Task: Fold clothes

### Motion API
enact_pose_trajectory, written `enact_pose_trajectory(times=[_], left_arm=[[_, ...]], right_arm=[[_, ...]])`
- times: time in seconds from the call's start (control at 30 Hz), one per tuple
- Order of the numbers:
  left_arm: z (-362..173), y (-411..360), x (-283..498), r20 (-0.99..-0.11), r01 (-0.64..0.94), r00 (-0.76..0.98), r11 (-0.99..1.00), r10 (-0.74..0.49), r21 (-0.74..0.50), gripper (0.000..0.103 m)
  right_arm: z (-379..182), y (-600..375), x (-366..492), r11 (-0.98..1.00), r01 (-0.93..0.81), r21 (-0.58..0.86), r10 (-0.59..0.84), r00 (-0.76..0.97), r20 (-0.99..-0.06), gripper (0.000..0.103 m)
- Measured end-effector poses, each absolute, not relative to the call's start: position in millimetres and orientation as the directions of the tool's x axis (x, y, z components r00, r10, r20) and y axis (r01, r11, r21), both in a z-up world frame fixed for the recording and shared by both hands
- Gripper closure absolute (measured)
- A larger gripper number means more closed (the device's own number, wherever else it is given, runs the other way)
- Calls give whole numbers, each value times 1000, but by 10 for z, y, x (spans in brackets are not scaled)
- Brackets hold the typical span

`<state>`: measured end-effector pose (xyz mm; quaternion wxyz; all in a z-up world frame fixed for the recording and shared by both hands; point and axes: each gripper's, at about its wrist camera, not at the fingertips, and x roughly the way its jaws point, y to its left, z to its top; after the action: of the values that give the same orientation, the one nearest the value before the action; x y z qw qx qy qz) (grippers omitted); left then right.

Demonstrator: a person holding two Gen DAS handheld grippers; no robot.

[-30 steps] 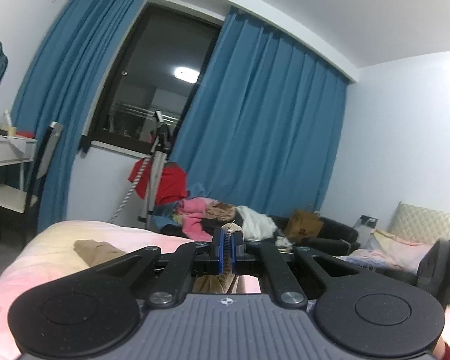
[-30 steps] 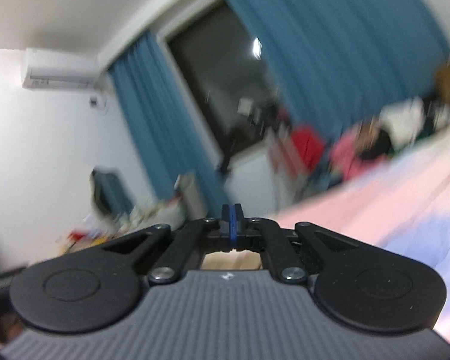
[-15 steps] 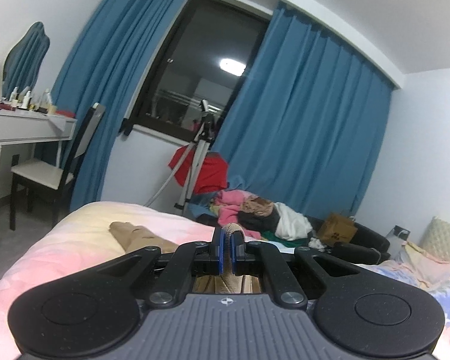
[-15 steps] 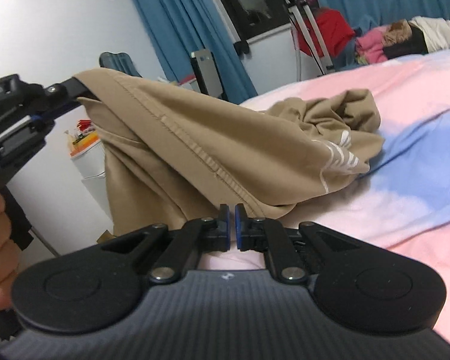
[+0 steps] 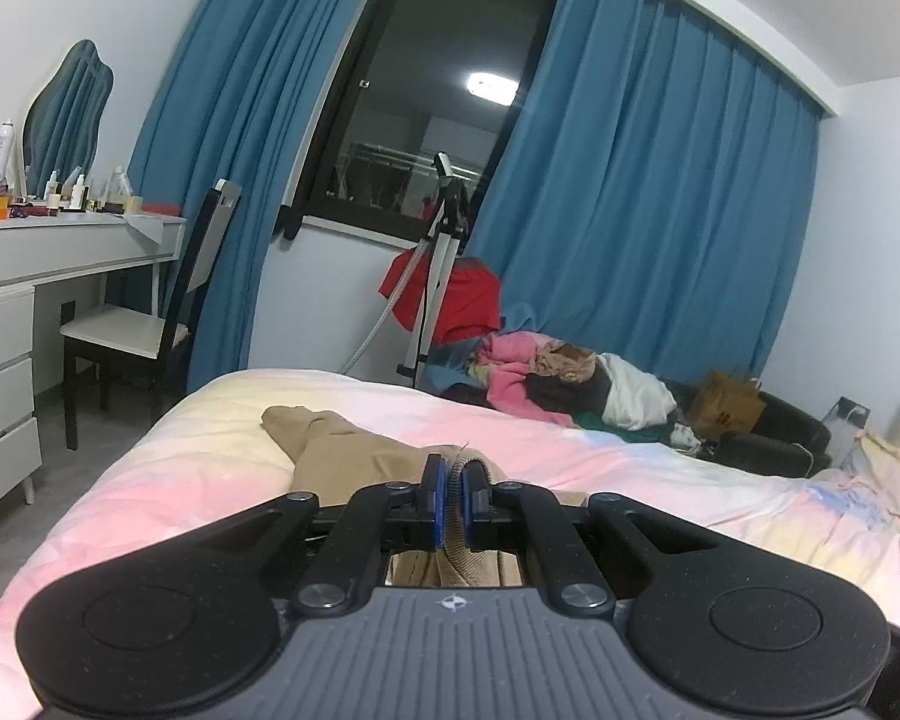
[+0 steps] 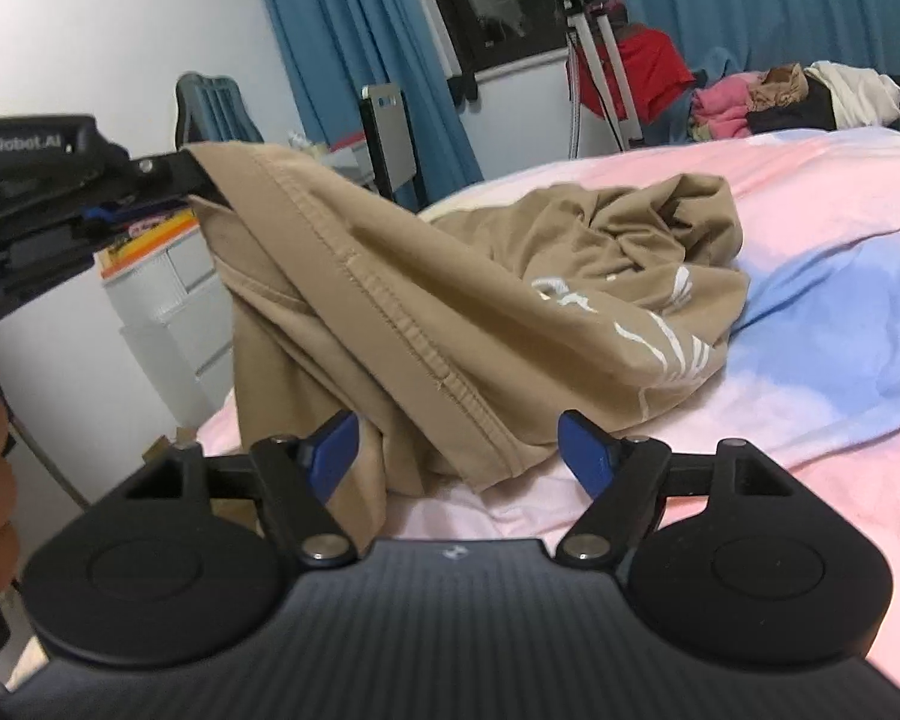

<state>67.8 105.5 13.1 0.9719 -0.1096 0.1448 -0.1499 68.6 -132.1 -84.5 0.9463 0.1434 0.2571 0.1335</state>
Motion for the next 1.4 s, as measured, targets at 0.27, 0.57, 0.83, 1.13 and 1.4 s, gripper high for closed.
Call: enact_pose_trajectory(times=[0.27,0.57,0.83,1.13,1.4], left_arm=[[124,1044,643,-224,251,925,935,-308,-251,98],[109,966,548,-194,321,905,906,-379,-274,99],[90,845,480,-187,372,888,896,-420,-243,99],[66,820,439,-159,377,895,897,-417,-230,99],[264,919,108,46,546,833,807,-551,-223,99]], right_arm=[[-1114,-1480,859,912,28,409,188,858,-478,43],[-928,-1787,720,882,189,431,-14,926,-377,43],[-1228,-1784,1170,890,194,413,63,844,-533,43],[-704,-1967,661,860,392,328,-320,913,-252,43],[-187,-2071,238,898,356,261,-379,925,42,43]])
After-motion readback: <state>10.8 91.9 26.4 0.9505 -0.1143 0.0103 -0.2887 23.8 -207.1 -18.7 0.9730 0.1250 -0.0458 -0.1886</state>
